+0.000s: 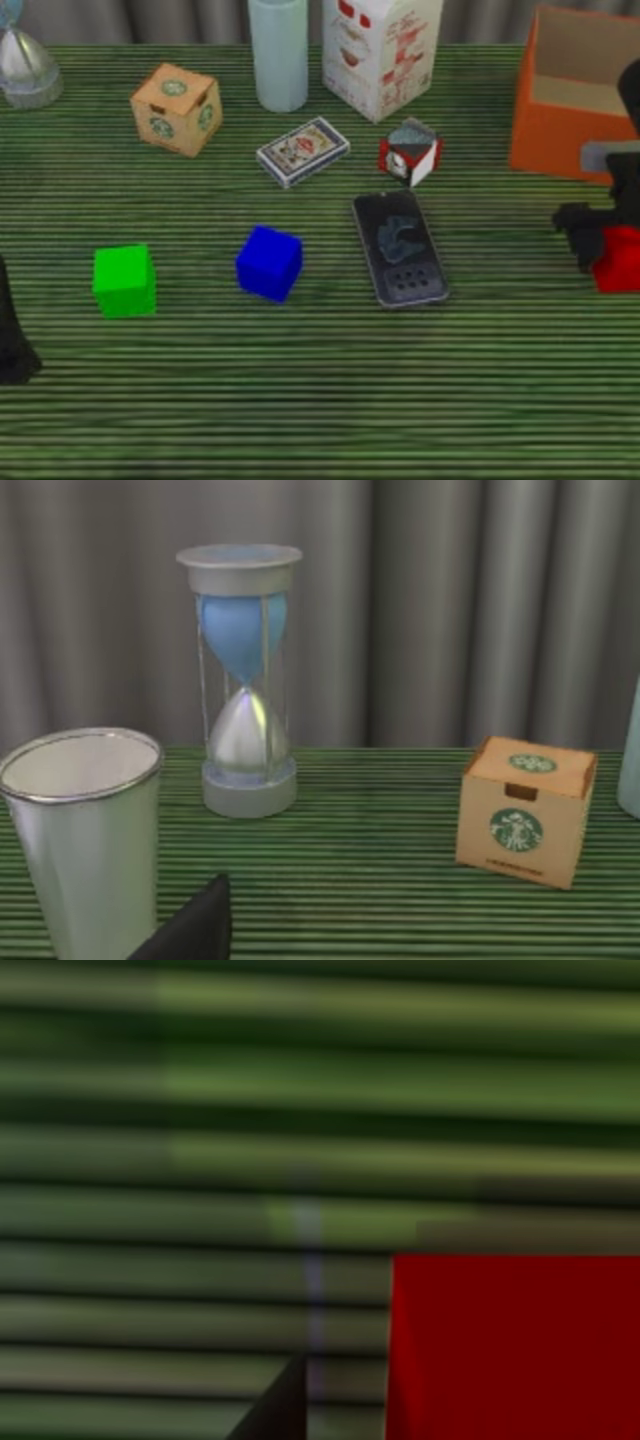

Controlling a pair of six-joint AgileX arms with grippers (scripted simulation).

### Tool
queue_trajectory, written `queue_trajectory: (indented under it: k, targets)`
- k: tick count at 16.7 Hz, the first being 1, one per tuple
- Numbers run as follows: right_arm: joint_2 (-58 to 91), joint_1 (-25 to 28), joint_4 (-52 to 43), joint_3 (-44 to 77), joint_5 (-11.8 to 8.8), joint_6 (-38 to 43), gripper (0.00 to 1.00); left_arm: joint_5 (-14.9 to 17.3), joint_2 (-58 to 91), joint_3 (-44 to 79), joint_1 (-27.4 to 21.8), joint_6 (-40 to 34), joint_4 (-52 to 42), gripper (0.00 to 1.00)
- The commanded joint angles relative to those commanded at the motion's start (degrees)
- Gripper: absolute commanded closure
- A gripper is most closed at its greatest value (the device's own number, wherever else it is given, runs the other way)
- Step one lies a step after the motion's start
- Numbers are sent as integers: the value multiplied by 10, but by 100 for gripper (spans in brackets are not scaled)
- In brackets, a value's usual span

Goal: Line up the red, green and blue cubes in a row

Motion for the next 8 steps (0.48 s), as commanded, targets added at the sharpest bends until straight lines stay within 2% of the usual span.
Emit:
queue_trajectory:
  k: [5,8]
  targets:
    - [0,0,0,0,0,0,98,0,0,0,0,0,0,0]
    - [0,0,0,0,0,0,100,0,0,0,0,0,0,0]
